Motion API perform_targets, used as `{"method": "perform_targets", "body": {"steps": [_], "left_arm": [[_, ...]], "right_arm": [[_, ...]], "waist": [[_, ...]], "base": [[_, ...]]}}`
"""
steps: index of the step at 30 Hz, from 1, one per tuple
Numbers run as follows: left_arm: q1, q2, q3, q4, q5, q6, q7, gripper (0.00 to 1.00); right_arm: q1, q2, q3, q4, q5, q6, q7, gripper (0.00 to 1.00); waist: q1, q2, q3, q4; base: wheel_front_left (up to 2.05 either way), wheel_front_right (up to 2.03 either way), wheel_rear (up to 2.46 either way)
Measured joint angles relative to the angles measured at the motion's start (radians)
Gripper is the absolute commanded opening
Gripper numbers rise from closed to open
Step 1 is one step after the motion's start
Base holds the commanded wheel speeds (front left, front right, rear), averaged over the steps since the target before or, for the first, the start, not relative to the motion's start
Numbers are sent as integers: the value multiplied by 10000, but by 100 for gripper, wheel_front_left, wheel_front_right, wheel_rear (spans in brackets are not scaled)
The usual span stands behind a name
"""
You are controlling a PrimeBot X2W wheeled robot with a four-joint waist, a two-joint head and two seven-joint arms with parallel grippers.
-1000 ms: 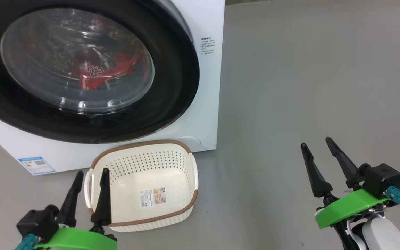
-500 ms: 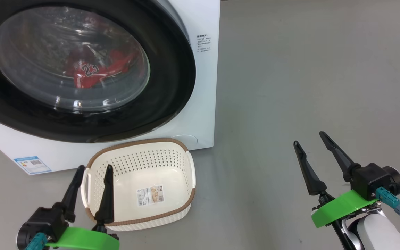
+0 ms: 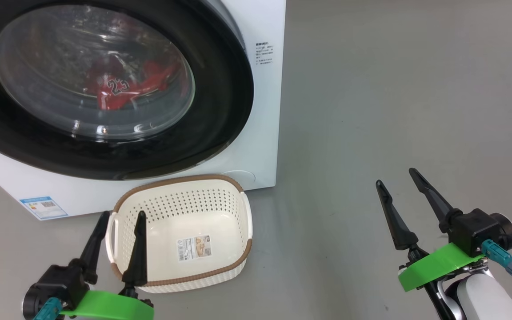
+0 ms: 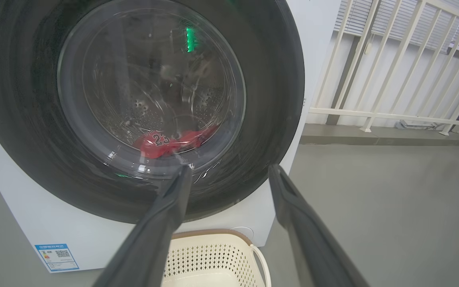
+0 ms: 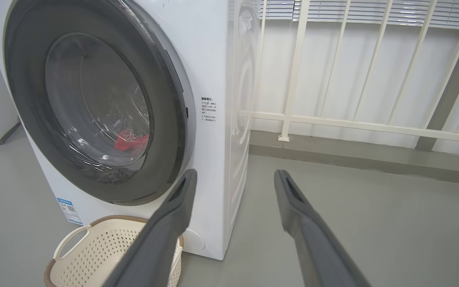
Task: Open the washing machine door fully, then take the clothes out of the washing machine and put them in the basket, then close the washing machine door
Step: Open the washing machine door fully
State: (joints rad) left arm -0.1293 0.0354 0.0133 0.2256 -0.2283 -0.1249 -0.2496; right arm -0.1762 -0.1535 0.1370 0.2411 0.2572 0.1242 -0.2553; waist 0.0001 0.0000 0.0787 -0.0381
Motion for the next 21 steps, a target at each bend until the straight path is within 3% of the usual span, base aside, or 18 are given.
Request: {"method": "perform_targets", "body": {"steps": [1, 2, 4, 12, 21], "left_arm": [[0, 0, 0, 0, 0, 0, 0, 100], [-1, 0, -10, 0, 0, 0, 0, 100], [-1, 0, -38, -4, 0, 0, 0, 100], [-267, 0, -165, -150, 0, -2, 0, 100], [-450, 2, -265, -474, -4, -2, 0, 100]], "right_arm": [[0, 0, 0, 0, 0, 0, 0, 49], [0, 6, 4, 10, 56, 0, 0, 36], [-8, 2, 46, 52, 255, 0, 0, 1], [-559, -81, 213, 412, 1503, 0, 0, 0], [-1855, -435, 782, 1197, 4119, -2, -2, 0]], "waist": [[0, 0, 0, 0], [0, 1, 9, 8], [0, 0, 36, 33], [0, 0, 369, 238], [0, 0, 939, 589]], "base": [[0, 0, 0], [0, 0, 0], [0, 0, 0], [0, 0, 0], [0, 0, 0]]}}
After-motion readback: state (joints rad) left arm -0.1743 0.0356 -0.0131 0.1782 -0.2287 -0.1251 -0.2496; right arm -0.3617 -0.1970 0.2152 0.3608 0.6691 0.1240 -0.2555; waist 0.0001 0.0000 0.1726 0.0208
